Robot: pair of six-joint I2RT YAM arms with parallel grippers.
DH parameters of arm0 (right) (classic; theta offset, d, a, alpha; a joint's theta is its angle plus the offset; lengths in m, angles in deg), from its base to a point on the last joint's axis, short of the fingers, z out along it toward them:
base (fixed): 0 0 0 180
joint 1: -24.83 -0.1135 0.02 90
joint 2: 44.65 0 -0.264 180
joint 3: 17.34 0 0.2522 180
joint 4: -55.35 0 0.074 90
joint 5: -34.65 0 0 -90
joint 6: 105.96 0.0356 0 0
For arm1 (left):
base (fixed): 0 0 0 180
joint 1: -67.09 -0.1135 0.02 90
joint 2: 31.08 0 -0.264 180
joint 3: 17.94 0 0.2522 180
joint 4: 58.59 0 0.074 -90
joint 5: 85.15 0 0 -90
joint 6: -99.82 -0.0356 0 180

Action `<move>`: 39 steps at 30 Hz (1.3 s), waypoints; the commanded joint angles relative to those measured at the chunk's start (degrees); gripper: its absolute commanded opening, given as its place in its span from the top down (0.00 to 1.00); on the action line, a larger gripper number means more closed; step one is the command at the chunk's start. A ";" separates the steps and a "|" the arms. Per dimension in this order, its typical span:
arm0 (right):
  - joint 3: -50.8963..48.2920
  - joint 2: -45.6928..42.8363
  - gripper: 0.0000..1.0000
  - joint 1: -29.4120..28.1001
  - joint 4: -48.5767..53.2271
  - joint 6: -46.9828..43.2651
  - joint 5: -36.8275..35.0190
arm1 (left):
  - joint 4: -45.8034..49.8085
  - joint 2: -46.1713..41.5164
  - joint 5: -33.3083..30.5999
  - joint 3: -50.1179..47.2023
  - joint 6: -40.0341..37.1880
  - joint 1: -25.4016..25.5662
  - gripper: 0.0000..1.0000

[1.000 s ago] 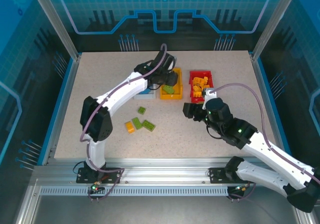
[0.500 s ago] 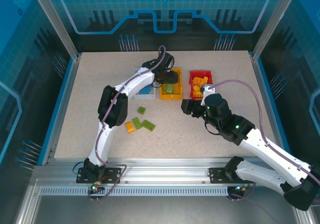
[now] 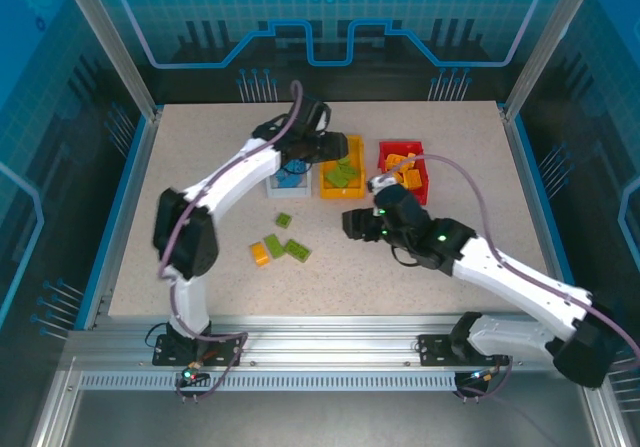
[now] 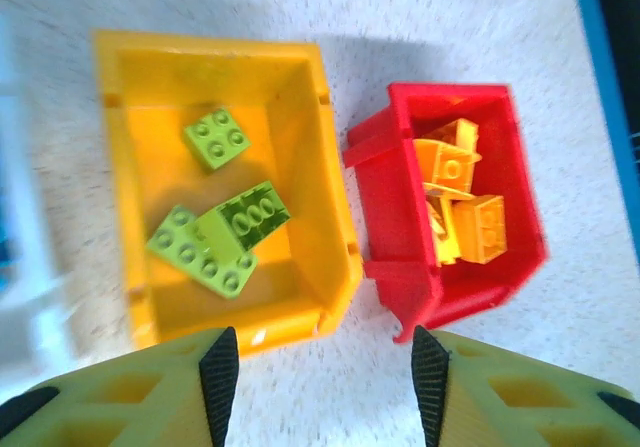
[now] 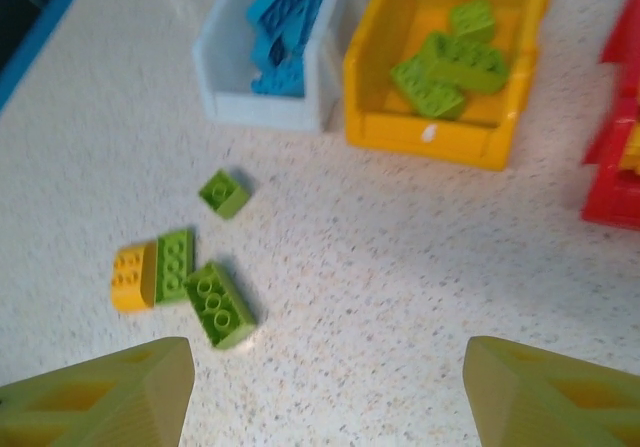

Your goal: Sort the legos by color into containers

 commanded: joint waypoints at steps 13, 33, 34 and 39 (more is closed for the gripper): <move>37.16 44.58 0.34 -20.17 15.21 4.52 -0.97 | 18.53 -64.92 -26.96 -37.58 12.93 -1.10 0.44; 63.87 71.16 0.46 -17.44 27.82 8.69 0.81 | 35.55 -87.57 -25.22 -40.05 17.67 -1.16 0.44; 64.49 71.75 0.47 -17.34 27.87 8.59 0.83 | 35.29 -87.58 -25.10 -40.29 17.74 -1.13 0.44; 67.40 74.22 0.51 -17.07 28.41 8.16 1.61 | 34.47 -86.93 -24.55 -40.75 17.66 -1.13 0.44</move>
